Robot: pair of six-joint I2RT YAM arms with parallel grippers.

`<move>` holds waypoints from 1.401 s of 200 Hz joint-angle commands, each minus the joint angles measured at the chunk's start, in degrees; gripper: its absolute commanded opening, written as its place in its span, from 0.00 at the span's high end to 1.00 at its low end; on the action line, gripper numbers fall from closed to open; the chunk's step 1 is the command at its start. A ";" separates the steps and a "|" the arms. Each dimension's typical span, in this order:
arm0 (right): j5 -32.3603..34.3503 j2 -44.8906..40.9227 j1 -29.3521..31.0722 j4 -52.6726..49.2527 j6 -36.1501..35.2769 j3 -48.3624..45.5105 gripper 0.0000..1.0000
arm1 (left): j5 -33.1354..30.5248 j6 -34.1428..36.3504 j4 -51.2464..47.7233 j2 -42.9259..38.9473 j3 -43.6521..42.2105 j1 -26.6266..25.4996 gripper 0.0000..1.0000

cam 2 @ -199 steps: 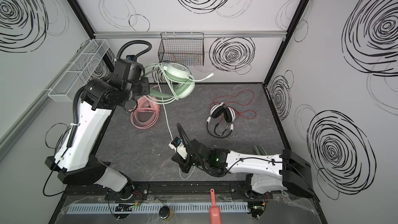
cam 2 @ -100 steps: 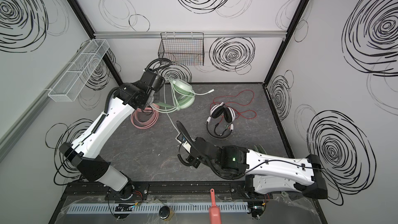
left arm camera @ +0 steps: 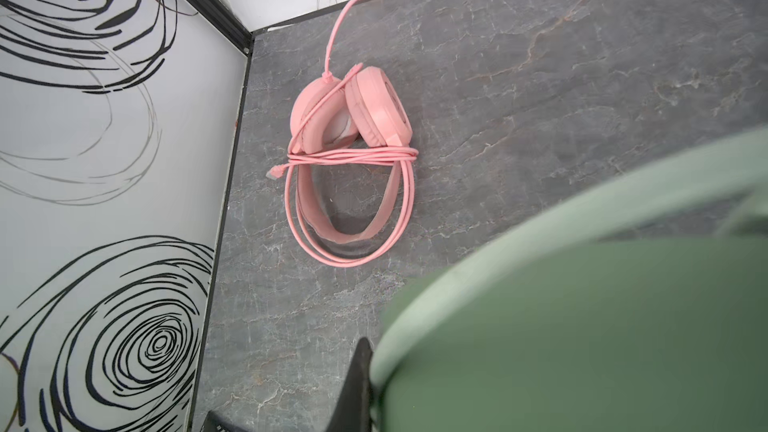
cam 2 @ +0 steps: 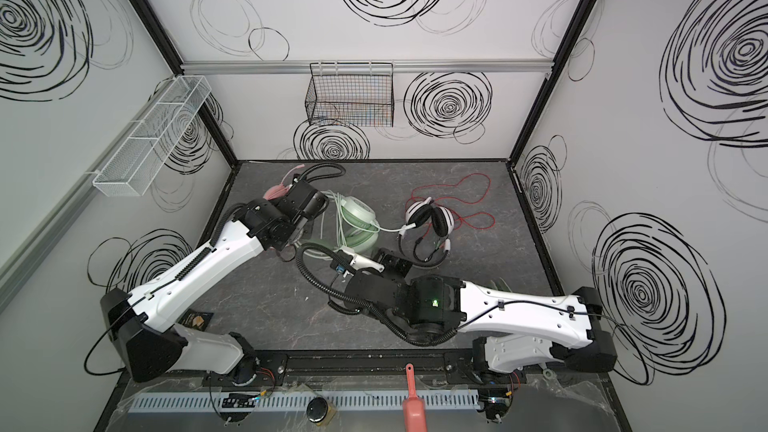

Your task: Wrap the headphones

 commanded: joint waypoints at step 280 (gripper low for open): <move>6.31 -11.00 -6.97 63.44 -57.13 -12.44 0.71 | 12.70 -2.95 3.05 -12.77 -8.92 -8.58 1.00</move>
